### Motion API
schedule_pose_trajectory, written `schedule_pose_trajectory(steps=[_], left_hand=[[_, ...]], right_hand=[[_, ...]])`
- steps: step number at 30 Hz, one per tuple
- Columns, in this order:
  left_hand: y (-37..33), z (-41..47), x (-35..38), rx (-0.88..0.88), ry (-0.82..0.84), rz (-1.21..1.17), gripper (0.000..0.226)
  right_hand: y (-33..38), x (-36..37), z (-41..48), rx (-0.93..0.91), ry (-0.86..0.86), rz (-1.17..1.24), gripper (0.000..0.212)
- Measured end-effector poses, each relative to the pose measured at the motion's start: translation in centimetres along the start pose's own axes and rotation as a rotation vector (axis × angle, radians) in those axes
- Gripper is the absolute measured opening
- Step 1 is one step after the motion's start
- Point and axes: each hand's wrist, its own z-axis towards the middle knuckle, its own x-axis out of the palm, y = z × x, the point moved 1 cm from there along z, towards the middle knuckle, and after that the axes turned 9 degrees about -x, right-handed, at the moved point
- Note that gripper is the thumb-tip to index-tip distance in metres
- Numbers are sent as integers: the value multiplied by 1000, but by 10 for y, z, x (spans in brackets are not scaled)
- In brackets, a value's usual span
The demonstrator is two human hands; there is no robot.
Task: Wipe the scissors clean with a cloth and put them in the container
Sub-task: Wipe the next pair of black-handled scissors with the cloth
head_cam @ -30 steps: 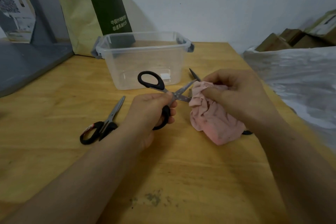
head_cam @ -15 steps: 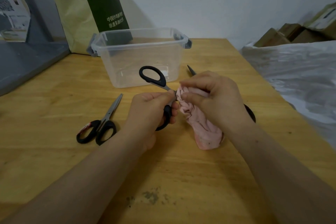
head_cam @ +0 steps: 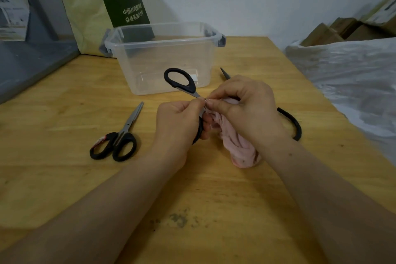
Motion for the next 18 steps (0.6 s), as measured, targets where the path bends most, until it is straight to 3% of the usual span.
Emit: schedule_pose_trajectory(steps=[9,18], left_hand=[[0,0,2,40,-1,7,28],[1,-3,2,-27,2,-8,28]], right_hand=[[7,-2,-1,169,-34,76,27],[3,-5,2,222,-50,28,20]])
